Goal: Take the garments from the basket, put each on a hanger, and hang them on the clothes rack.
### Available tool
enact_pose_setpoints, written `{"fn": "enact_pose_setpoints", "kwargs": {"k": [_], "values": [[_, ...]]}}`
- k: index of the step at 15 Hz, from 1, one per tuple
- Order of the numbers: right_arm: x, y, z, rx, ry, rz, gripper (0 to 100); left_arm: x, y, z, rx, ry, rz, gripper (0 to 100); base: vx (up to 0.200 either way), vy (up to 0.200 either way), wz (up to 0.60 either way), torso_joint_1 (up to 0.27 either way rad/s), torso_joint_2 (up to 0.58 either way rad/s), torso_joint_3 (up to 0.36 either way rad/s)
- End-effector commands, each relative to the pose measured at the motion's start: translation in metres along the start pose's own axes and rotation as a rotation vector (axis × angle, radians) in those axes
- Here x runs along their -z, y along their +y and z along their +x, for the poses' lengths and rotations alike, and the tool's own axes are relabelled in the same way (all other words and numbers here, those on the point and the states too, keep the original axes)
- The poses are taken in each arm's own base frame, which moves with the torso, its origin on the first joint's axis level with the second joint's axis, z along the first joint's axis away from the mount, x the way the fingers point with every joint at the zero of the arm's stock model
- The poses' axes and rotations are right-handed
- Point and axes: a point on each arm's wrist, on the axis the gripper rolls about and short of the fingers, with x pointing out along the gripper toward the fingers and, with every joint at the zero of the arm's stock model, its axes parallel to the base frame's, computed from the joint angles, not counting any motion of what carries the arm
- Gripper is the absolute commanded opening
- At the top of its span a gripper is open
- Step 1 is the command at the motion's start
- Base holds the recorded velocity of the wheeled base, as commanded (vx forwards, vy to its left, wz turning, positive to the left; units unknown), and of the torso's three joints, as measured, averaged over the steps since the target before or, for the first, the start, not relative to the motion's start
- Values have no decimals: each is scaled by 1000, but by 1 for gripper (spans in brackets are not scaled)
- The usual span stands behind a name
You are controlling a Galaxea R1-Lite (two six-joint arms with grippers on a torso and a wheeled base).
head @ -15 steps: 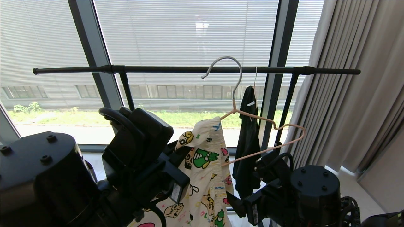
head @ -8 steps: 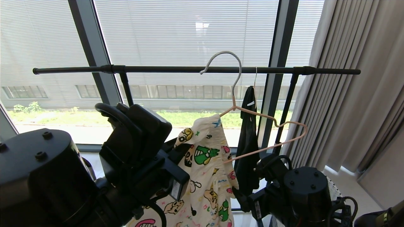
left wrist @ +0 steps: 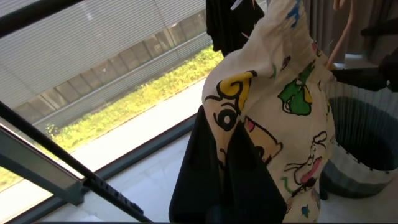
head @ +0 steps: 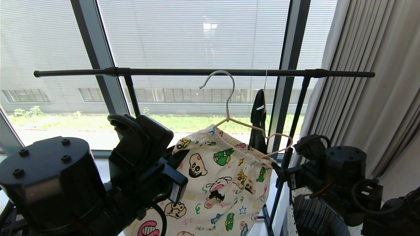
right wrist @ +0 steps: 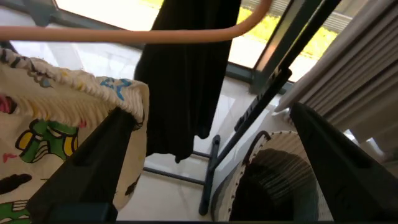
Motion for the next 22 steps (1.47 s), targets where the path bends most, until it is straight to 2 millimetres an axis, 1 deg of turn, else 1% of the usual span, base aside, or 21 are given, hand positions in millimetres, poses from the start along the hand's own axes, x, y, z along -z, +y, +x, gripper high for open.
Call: {"fn": "enact_pose_setpoints", "kwargs": {"k": [1, 3, 6, 8, 11, 14, 16, 17, 18, 19, 20, 21, 22], "values": [[-8, -13, -1, 31, -28, 20, 100, 5, 0, -1, 0, 18, 7, 0, 0, 0, 0, 0, 0, 0], [-14, -17, -5, 22, -51, 32, 100, 11, 0, -4, 1, 35, 12, 0, 0, 0, 0, 0, 0, 0], [-19, -27, -8, 32, -72, 41, 100, 19, 6, -4, -30, 53, 11, 0, 0, 0, 0, 0, 0, 0], [-21, -33, -10, 29, -81, 36, 100, 26, 8, -7, -33, 71, 16, 0, 0, 0, 0, 0, 0, 0], [-21, -40, -12, 33, -82, 28, 100, 30, 8, -11, -31, 83, 19, 0, 0, 0, 0, 0, 0, 0], [-25, -42, -13, 24, -96, 32, 100, 33, 9, -11, -38, 96, 21, 0, 0, 0, 0, 0, 0, 0], [-32, -44, -19, -27, -128, 24, 100, 46, 5, -14, -15, 145, 42, 0, 0, 0, 0, 0, 0, 0], [-37, -46, -24, -59, -144, 11, 100, 53, 2, -14, -4, 176, 57, 0, 0, 0, 0, 0, 0, 0], [-44, -50, -32, -102, -154, -6, 100, 55, 1, -10, -2, 189, 58, 0, 0, 0, 0, 0, 0, 0], [-50, -51, -42, -143, -155, -11, 100, 54, 1, -5, -10, 190, 52, 0, 0, 0, 0, 0, 0, 0], [-54, -52, -48, -166, -154, -15, 100, 52, 2, -2, -17, 187, 49, 0, 0, 0, 0, 0, 0, 0], [-63, -56, -71, -247, -147, -29, 100, 47, 3, 7, -29, 172, 41, 0, 0, 0, 0, 0, 0, 0], [-64, -57, -81, -282, -143, -43, 100, 45, 3, 10, -31, 167, 37, 0, 0, 0, 0, 0, 0, 0]]}}
